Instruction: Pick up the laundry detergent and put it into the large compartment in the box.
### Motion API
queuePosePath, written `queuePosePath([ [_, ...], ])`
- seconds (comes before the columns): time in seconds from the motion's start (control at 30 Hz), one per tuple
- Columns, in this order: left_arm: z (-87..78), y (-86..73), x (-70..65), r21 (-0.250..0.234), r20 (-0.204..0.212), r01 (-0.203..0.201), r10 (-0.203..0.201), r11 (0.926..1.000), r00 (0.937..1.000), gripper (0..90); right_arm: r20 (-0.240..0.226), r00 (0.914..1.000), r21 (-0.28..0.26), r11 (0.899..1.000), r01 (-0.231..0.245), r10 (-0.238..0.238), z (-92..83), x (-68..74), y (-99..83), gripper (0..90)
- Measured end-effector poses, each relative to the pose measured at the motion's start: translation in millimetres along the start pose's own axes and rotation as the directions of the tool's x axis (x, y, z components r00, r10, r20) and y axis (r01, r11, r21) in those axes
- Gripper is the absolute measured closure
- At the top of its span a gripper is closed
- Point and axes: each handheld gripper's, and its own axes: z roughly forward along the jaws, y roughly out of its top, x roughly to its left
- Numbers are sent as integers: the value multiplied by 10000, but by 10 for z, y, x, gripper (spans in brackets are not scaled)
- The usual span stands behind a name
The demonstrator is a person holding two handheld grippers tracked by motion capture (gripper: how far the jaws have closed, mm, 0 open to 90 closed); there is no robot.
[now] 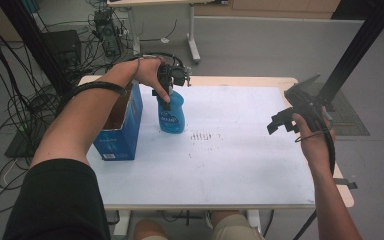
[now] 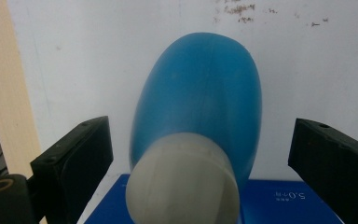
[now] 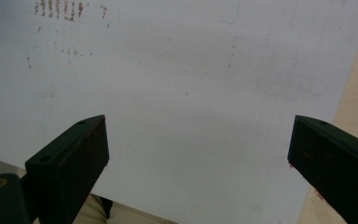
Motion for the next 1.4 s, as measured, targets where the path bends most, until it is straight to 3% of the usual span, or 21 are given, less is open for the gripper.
queuePosePath([
  [0.53,154,-29,13,-49,114,63,-63,10000,9999,72,-33,10000,144,9999,10,-10,59,-5,44,50],
  [1.4,130,-42,13,-245,63,117,-116,9996,9999,73,-38,10000,89,10000,31,-31,40,-18,46,50],
])
